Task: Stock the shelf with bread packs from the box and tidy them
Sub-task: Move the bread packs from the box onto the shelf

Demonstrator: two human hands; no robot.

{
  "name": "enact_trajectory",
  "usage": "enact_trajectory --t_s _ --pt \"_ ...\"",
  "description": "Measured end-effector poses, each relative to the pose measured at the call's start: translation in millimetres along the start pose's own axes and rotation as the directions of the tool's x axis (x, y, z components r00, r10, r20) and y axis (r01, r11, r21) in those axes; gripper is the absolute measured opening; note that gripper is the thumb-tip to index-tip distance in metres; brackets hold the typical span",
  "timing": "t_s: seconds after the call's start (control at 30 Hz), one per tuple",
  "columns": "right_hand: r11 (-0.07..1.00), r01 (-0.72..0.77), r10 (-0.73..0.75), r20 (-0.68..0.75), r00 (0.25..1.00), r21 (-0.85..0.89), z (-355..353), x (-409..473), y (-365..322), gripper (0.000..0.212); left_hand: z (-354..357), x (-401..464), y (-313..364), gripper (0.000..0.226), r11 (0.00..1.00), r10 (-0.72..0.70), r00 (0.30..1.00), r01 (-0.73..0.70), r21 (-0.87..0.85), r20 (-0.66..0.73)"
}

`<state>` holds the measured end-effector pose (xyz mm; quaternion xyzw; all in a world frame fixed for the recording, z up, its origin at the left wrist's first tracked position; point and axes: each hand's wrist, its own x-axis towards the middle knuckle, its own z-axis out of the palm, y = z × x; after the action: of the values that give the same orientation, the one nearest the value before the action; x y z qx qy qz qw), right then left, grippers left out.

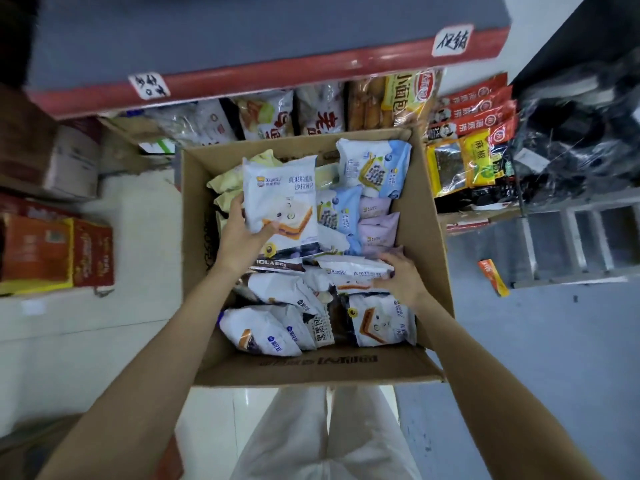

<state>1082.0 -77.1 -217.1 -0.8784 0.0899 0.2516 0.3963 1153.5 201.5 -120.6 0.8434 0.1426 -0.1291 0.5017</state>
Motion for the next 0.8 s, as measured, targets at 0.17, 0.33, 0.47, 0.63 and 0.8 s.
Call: enact_trajectory --t_s 0.17,0.33,0.47,0.63,0.8 --pt "0.970 -0.100 0.124 -0.096 0.988 0.223 10 -8 -24 0.038 -37 -24 -9 0.068 1.000 -0.004 0.991 0.000 -0.031 -0.133" --pt "0.926 0.103 0.003 -0.281 0.960 0.362 -44 -35 -90 0.045 -69 -50 12 0.070 0.989 0.076 0.974 -0.100 -0.107 -0.212" --pt "0.770 0.302 -0.104 -0.357 0.928 0.561 -103 -63 -169 0.039 -101 -70 51 0.069 0.955 0.161 0.933 -0.229 -0.188 -0.320" --pt "0.681 0.464 -0.288 -0.375 0.881 0.567 -166 -84 -274 0.027 -154 -85 129 0.068 0.847 0.382 0.791 -0.506 -0.162 -0.477" --pt "0.579 0.675 -0.485 -0.471 0.736 0.457 -213 -106 -369 0.012 -217 -91 206 0.061 0.715 0.587 0.569 -0.698 0.038 -0.576"
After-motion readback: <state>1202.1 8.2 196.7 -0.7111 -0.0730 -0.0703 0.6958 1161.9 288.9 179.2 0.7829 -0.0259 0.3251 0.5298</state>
